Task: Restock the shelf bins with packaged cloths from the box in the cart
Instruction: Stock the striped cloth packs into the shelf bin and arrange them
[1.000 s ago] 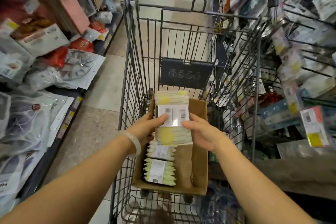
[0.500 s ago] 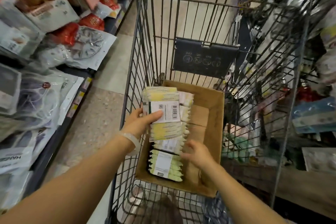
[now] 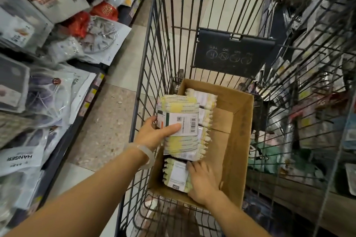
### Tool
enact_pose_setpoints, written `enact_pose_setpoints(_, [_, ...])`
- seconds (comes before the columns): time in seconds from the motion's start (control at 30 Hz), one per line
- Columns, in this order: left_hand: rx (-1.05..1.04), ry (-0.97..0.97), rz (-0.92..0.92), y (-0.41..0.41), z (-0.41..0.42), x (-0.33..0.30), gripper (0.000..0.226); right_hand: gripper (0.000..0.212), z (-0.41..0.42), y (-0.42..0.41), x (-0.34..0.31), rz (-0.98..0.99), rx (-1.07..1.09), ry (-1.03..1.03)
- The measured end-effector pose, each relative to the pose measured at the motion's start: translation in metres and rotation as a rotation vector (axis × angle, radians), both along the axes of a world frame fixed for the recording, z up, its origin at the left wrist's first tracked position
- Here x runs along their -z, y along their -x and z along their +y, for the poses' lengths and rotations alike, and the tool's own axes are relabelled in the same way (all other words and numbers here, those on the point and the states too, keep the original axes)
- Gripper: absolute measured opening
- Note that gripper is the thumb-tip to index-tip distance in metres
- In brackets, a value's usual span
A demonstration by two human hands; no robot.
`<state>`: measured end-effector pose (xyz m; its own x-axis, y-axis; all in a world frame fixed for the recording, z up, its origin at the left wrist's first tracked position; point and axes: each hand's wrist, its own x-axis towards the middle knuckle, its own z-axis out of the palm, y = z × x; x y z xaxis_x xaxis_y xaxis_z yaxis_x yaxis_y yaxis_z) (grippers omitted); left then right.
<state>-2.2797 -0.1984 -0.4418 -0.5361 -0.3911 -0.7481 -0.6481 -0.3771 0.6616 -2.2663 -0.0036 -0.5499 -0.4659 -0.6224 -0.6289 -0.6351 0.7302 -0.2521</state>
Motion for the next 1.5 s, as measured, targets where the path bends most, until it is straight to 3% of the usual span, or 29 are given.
enact_pose_setpoints(0.13, [-0.016,-0.036,0.007,0.002,0.001,0.002,0.085,0.095,-0.007,-0.005,0.008,0.114,-0.019,0.025])
enact_pose_setpoints(0.3, [-0.019,-0.052,-0.005,0.001,0.007,0.001,0.082,0.088,-0.005,0.0,0.007,0.015,-0.018,0.017])
enact_pose_setpoints(0.4, [0.0,-0.056,0.004,0.0,0.007,-0.004,0.093,0.091,-0.003,0.014,-0.014,-0.116,0.088,0.034])
enact_pose_setpoints(0.53, [0.011,-0.058,0.049,0.003,0.005,-0.02,0.109,0.095,0.02,0.04,-0.048,-0.456,0.388,0.094])
enact_pose_setpoints(0.7, [-0.039,-0.073,0.125,0.013,0.005,-0.047,0.052,0.076,0.066,0.079,-0.082,-0.61,0.701,0.291])
enact_pose_setpoints(0.77, [-0.045,-0.058,0.151,0.015,0.004,-0.058,0.052,0.073,0.081,0.088,-0.099,-0.653,0.946,0.468])
enact_pose_setpoints(0.83, [-0.038,-0.044,0.178,0.014,0.003,-0.069,0.057,0.092,0.093,0.095,-0.113,-0.754,1.217,0.715])
enact_pose_setpoints(0.9, [0.008,-0.043,0.198,0.009,0.004,-0.082,0.051,0.115,0.1,0.096,-0.131,-0.882,1.353,0.919])
enact_pose_setpoints(1.0, [0.156,-0.077,0.231,-0.004,0.011,-0.103,0.04,0.113,0.1,0.09,-0.165,-0.97,1.302,1.023])
enact_pose_setpoints(1.1, [0.281,-0.116,0.28,-0.024,0.02,-0.123,0.057,0.108,0.098,0.069,-0.195,-0.963,1.183,0.983])
enact_pose_setpoints(1.23, [0.318,-0.152,0.342,-0.063,0.025,-0.149,0.033,0.109,0.095,0.022,-0.233,-0.909,1.112,1.016])
enact_pose_setpoints(1.3, [0.362,-0.166,0.394,-0.09,0.025,-0.162,0.033,0.107,0.094,-0.01,-0.254,-0.857,1.076,1.045])
enact_pose_setpoints(1.43, [0.461,-0.198,0.472,-0.148,0.021,-0.176,0.088,0.118,0.102,-0.081,-0.283,-0.711,1.075,1.091])
enact_pose_setpoints(1.5, [0.543,-0.172,0.482,-0.177,0.02,-0.182,0.106,0.12,0.109,-0.119,-0.292,-0.675,1.083,1.111])
